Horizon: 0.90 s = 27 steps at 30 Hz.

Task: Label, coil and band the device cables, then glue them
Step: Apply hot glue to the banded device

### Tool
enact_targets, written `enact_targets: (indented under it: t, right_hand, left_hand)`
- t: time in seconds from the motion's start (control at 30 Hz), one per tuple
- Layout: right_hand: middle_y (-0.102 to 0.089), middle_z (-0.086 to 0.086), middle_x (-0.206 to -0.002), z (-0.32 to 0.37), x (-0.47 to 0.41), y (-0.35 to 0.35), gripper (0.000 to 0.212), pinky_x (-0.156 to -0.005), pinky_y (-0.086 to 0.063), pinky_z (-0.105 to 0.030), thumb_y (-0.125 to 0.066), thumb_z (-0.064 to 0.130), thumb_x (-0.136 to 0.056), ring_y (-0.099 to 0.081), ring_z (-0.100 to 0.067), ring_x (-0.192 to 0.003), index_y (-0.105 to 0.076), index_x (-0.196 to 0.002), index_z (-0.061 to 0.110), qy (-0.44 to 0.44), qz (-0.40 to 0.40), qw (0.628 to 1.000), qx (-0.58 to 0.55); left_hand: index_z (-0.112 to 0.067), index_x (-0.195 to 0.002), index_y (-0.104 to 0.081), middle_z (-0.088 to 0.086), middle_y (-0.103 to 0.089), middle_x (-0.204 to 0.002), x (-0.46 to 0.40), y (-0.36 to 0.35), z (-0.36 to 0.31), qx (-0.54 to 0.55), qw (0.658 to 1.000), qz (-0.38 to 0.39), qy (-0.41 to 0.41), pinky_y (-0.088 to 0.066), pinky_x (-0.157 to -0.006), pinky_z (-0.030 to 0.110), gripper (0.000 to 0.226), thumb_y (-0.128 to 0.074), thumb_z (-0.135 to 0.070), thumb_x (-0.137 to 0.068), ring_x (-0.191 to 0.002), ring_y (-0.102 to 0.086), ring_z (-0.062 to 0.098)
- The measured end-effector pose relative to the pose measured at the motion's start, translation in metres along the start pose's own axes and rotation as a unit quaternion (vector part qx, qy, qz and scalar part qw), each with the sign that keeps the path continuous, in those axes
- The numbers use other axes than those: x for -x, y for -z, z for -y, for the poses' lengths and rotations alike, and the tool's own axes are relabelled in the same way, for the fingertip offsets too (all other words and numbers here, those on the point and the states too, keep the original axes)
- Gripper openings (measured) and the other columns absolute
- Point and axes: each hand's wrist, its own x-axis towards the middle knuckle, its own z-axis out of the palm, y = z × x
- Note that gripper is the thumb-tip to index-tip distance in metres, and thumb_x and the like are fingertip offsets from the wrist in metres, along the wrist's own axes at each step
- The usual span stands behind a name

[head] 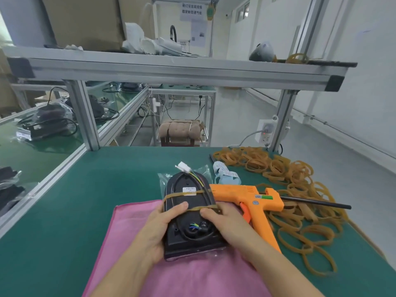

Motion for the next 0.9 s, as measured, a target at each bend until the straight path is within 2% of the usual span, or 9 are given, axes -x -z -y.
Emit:
enact_targets:
  t: [0.13, 0.2, 0.3, 0.4, 0.5, 0.57, 0.73, 0.8, 0.9]
  right_hand:
    - [-0.071, 0.004, -0.105, -0.008, 0.007, 0.001, 0.032, -0.094, -0.048, -0.035, -0.046, 0.042, -0.097, -0.064, -0.013, -0.100, -0.066, -0.110, 0.020, 0.036, 0.024, 0.989, 0.143]
    - [-0.069, 0.006, -0.101, -0.007, 0.011, 0.003, 0.036, -0.087, -0.048, -0.033, -0.040, 0.050, -0.098, -0.061, -0.014, -0.096, -0.064, -0.106, 0.024, 0.060, -0.026, 0.972, 0.224]
    - [-0.059, 0.003, -0.100, 0.001, 0.015, 0.020, 0.040, -0.074, -0.038, -0.033, -0.031, 0.050, -0.100, -0.057, -0.019, -0.097, -0.060, -0.099, 0.022, 0.074, -0.160, 0.908, 0.380]
    - [-0.060, 0.000, -0.101, 0.003, 0.014, 0.050, 0.023, -0.063, -0.034, -0.030, -0.036, 0.034, -0.100, -0.060, -0.022, -0.096, -0.050, -0.088, 0.020, 0.018, -0.213, 0.863, 0.458]
    - [-0.053, 0.006, -0.077, -0.006, 0.012, 0.072, 0.019, -0.053, -0.033, -0.025, -0.045, 0.028, -0.091, -0.059, -0.020, -0.083, -0.046, -0.074, 0.019, -0.064, -0.185, 0.847, 0.494]
    - [-0.047, 0.007, -0.070, -0.013, 0.009, 0.079, 0.024, -0.055, -0.037, -0.023, -0.051, 0.039, -0.086, -0.055, -0.017, -0.077, -0.044, -0.069, 0.023, -0.097, -0.146, 0.853, 0.492]
    - [-0.050, 0.007, -0.076, -0.023, 0.001, 0.083, 0.035, -0.056, -0.038, -0.023, -0.064, 0.054, -0.074, -0.056, -0.014, -0.081, -0.047, -0.076, 0.024, -0.154, -0.088, 0.884, 0.434]
    - [-0.051, 0.005, -0.076, -0.025, -0.001, 0.084, 0.036, -0.056, -0.037, -0.025, -0.068, 0.052, -0.069, -0.054, -0.013, -0.075, -0.049, -0.076, 0.022, -0.168, -0.094, 0.908, 0.373]
    - [-0.055, 0.000, -0.066, -0.029, -0.001, 0.089, 0.030, -0.053, -0.036, -0.027, -0.075, 0.035, -0.065, -0.051, -0.013, -0.060, -0.055, -0.067, 0.014, -0.159, -0.133, 0.957, 0.205]
  left_hand:
    - [-0.002, -0.119, -0.061, 0.030, -0.069, -0.101, -0.003, 0.005, 0.010, -0.014, 1.000, -0.004, 0.021, -0.060, -0.069, 0.051, 0.054, -0.071, -0.011, -0.067, -0.083, -0.069, 0.043]
    - [-0.002, -0.117, -0.062, 0.029, -0.070, -0.100, -0.004, 0.006, 0.013, -0.024, 1.000, -0.009, 0.010, -0.059, -0.072, 0.053, 0.051, -0.071, -0.010, -0.067, -0.089, -0.068, 0.047]
    - [-0.004, -0.112, -0.065, 0.028, -0.071, -0.097, -0.006, 0.005, 0.013, -0.046, 0.999, -0.023, -0.002, -0.057, -0.077, 0.057, 0.041, -0.071, -0.008, -0.071, -0.089, -0.068, 0.048]
    - [-0.002, -0.108, -0.067, 0.029, -0.071, -0.094, -0.006, 0.004, 0.011, -0.065, 0.997, -0.035, 0.007, -0.053, -0.084, 0.062, 0.030, -0.069, -0.007, -0.078, -0.087, -0.068, 0.048]
    - [-0.002, -0.107, -0.067, 0.027, -0.072, -0.093, -0.007, 0.005, 0.009, -0.083, 0.996, -0.035, 0.002, -0.054, -0.084, 0.058, 0.030, -0.071, -0.010, -0.079, -0.085, -0.070, 0.046]
    - [-0.004, -0.109, -0.066, 0.024, -0.073, -0.092, -0.008, 0.006, 0.009, -0.092, 0.995, -0.044, -0.011, -0.055, -0.084, 0.055, 0.032, -0.072, -0.013, -0.079, -0.084, -0.071, 0.043]
    - [-0.004, -0.110, -0.067, 0.024, -0.073, -0.094, -0.007, 0.010, 0.010, -0.086, 0.995, -0.044, -0.015, -0.053, -0.087, 0.058, 0.033, -0.072, -0.015, -0.080, -0.086, -0.071, 0.042]
    - [-0.002, -0.111, -0.067, 0.026, -0.072, -0.097, -0.006, 0.013, 0.010, -0.065, 0.997, -0.029, -0.001, -0.052, -0.089, 0.060, 0.039, -0.072, -0.017, -0.075, -0.089, -0.070, 0.044]
    - [-0.002, -0.111, -0.067, 0.026, -0.071, -0.099, -0.006, 0.018, 0.010, -0.047, 0.999, -0.013, 0.000, -0.053, -0.086, 0.060, 0.047, -0.072, -0.021, -0.068, -0.090, -0.069, 0.045]
